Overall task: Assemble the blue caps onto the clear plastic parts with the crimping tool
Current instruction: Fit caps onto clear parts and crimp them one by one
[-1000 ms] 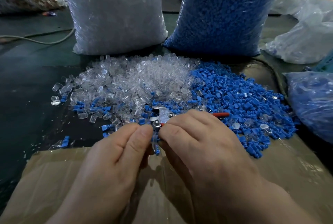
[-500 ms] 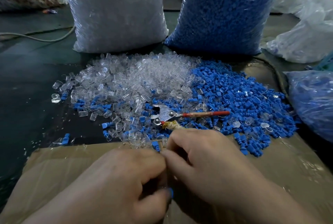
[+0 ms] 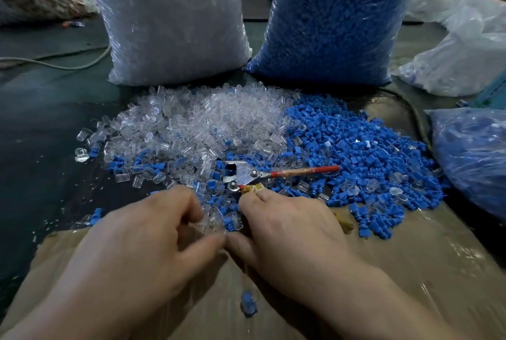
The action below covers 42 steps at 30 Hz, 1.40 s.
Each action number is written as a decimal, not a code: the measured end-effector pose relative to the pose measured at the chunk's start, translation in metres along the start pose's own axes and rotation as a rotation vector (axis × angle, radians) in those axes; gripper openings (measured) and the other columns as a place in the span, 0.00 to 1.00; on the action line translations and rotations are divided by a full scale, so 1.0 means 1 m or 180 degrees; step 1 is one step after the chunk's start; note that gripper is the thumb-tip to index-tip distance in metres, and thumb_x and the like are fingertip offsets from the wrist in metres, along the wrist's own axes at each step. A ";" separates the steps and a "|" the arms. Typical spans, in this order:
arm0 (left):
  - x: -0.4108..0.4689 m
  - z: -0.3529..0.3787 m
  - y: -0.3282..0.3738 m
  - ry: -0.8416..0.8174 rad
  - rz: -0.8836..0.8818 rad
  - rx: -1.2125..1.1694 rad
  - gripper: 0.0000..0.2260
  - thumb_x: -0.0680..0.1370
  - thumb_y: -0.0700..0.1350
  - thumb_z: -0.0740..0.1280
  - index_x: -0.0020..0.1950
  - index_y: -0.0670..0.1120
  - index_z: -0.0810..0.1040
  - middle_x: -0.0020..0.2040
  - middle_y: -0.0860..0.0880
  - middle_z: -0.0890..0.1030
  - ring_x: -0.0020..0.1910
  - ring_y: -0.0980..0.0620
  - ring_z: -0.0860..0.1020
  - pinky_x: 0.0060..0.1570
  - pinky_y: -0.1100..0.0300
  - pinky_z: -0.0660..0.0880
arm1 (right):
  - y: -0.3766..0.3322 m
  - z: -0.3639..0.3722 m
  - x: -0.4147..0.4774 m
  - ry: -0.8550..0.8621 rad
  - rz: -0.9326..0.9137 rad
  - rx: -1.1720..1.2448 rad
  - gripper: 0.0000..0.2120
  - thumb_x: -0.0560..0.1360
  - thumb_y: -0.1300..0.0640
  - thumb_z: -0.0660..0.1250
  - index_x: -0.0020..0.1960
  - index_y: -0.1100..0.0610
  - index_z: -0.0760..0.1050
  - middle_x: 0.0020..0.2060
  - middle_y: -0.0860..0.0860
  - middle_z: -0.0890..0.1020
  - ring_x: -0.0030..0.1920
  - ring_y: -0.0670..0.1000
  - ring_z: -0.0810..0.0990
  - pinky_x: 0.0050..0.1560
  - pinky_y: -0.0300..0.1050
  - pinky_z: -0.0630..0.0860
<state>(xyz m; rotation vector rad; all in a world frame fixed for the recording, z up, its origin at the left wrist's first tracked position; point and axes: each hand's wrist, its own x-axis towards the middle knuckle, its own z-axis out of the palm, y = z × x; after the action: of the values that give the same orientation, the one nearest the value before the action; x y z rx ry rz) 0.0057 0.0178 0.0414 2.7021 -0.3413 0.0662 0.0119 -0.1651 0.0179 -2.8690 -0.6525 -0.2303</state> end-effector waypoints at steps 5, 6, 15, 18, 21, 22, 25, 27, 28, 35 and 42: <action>0.004 0.016 -0.013 0.0005 -0.0026 0.0147 0.28 0.64 0.77 0.53 0.61 0.68 0.63 0.40 0.65 0.76 0.39 0.65 0.76 0.38 0.63 0.73 | -0.001 -0.001 0.004 -0.0069 -0.0054 -0.0009 0.17 0.79 0.38 0.55 0.53 0.50 0.70 0.40 0.48 0.69 0.41 0.55 0.77 0.26 0.44 0.51; 0.005 0.018 -0.010 -0.0013 -0.0032 0.0109 0.27 0.66 0.75 0.56 0.62 0.68 0.64 0.40 0.65 0.76 0.39 0.65 0.75 0.37 0.64 0.72 | -0.001 -0.001 0.004 -0.0102 -0.0068 0.0013 0.15 0.80 0.39 0.54 0.53 0.50 0.69 0.40 0.47 0.66 0.41 0.56 0.77 0.26 0.44 0.51; 0.005 0.024 -0.003 0.0297 -0.0108 -0.0244 0.17 0.72 0.56 0.68 0.59 0.64 0.71 0.40 0.64 0.76 0.37 0.61 0.77 0.38 0.55 0.76 | 0.000 0.000 0.004 0.0030 -0.0032 0.0099 0.14 0.76 0.42 0.61 0.42 0.48 0.58 0.36 0.48 0.75 0.33 0.55 0.76 0.30 0.45 0.59; 0.003 0.027 -0.003 0.0495 -0.0022 -0.0522 0.20 0.71 0.57 0.68 0.60 0.66 0.67 0.47 0.65 0.76 0.39 0.63 0.76 0.35 0.57 0.75 | 0.003 -0.001 0.005 0.0256 0.0093 0.0139 0.14 0.74 0.44 0.62 0.40 0.49 0.59 0.31 0.45 0.67 0.28 0.51 0.66 0.29 0.45 0.56; 0.003 0.030 -0.001 0.0694 0.0155 -0.0552 0.15 0.75 0.54 0.69 0.59 0.63 0.72 0.46 0.64 0.75 0.40 0.66 0.74 0.34 0.64 0.72 | 0.006 -0.002 0.005 0.0152 0.0159 0.0528 0.10 0.77 0.45 0.58 0.42 0.48 0.62 0.33 0.45 0.69 0.32 0.51 0.68 0.30 0.47 0.61; 0.002 0.032 -0.001 0.0718 0.0207 -0.0540 0.15 0.74 0.52 0.70 0.59 0.62 0.73 0.47 0.63 0.75 0.40 0.67 0.74 0.35 0.66 0.71 | 0.006 -0.002 0.005 0.0177 0.0163 0.0603 0.09 0.77 0.45 0.58 0.43 0.49 0.65 0.35 0.45 0.72 0.35 0.51 0.72 0.32 0.48 0.65; 0.003 0.033 -0.003 0.0785 0.0186 -0.0560 0.10 0.75 0.51 0.71 0.55 0.60 0.77 0.47 0.64 0.75 0.42 0.67 0.74 0.38 0.69 0.69 | 0.005 -0.006 0.003 0.0249 0.0237 0.0989 0.06 0.78 0.47 0.59 0.49 0.48 0.70 0.40 0.46 0.77 0.41 0.50 0.76 0.41 0.52 0.73; 0.003 0.031 -0.003 0.0800 0.0151 -0.0760 0.08 0.74 0.58 0.69 0.52 0.60 0.79 0.47 0.64 0.76 0.43 0.67 0.75 0.37 0.71 0.70 | 0.004 -0.009 0.001 0.0264 0.0226 0.1271 0.04 0.78 0.49 0.60 0.51 0.47 0.71 0.42 0.45 0.78 0.42 0.48 0.76 0.43 0.52 0.74; 0.002 0.029 -0.002 0.0760 0.0133 -0.0943 0.10 0.73 0.61 0.67 0.50 0.60 0.80 0.46 0.63 0.78 0.42 0.65 0.77 0.37 0.71 0.71 | 0.003 -0.010 0.000 0.0258 0.0168 0.1373 0.05 0.78 0.48 0.60 0.52 0.46 0.71 0.43 0.44 0.79 0.43 0.47 0.76 0.43 0.52 0.74; 0.002 0.025 0.004 0.0231 -0.0416 -0.2233 0.19 0.68 0.70 0.69 0.44 0.56 0.81 0.29 0.49 0.79 0.25 0.59 0.72 0.25 0.63 0.70 | -0.003 -0.016 -0.003 0.0532 -0.0187 0.1106 0.07 0.76 0.48 0.59 0.53 0.46 0.71 0.40 0.43 0.77 0.37 0.46 0.74 0.33 0.48 0.74; 0.005 0.034 -0.002 0.0153 -0.0707 -0.2825 0.19 0.58 0.62 0.70 0.43 0.52 0.82 0.28 0.48 0.78 0.26 0.52 0.73 0.30 0.53 0.70 | -0.006 -0.014 -0.006 0.0383 -0.0244 0.1172 0.09 0.77 0.49 0.60 0.57 0.46 0.67 0.43 0.43 0.77 0.40 0.48 0.74 0.34 0.47 0.71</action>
<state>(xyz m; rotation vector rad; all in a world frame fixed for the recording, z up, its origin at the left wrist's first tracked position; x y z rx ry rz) 0.0106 0.0043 0.0097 1.8360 -0.0259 -0.0713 0.0023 -0.1649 0.0315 -2.4622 -0.7001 -0.2612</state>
